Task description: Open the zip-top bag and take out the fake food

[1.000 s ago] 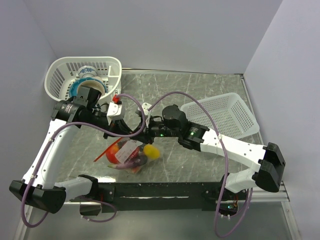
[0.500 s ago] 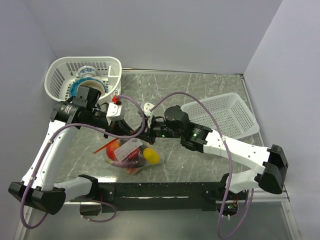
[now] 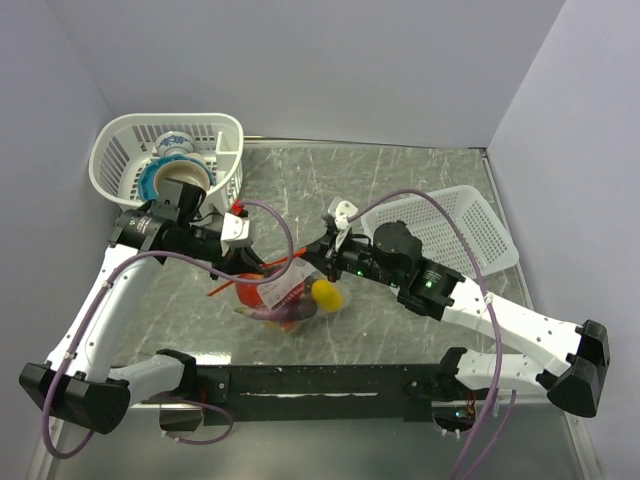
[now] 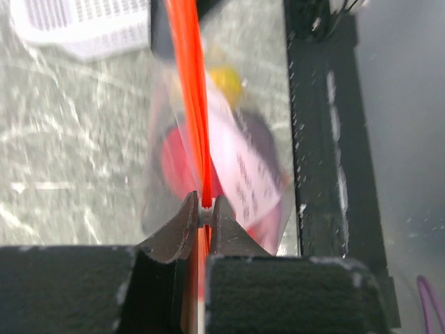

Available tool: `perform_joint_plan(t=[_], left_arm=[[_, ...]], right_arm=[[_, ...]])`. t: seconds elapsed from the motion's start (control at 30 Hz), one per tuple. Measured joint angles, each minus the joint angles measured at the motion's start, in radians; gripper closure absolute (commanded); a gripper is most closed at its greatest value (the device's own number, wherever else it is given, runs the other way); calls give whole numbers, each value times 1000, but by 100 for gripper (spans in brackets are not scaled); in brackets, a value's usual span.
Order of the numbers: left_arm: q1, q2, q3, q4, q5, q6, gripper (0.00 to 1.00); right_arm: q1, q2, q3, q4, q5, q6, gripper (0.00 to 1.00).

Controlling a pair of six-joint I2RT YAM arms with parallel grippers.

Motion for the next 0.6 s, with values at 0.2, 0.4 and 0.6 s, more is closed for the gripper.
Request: perform_joint_plan(t=[0.2, 0.4, 0.6], left_arm=[[83, 3, -106, 39, -61, 43, 99], [262, 55, -137, 15, -81, 151, 99], [438, 124, -119, -64, -95, 266, 99]], right_arm=[[-71, -2, -45, 37, 47, 35, 100], [-130, 11, -48, 86, 75, 57, 100], [-160, 63, -46, 136, 85, 68, 100]])
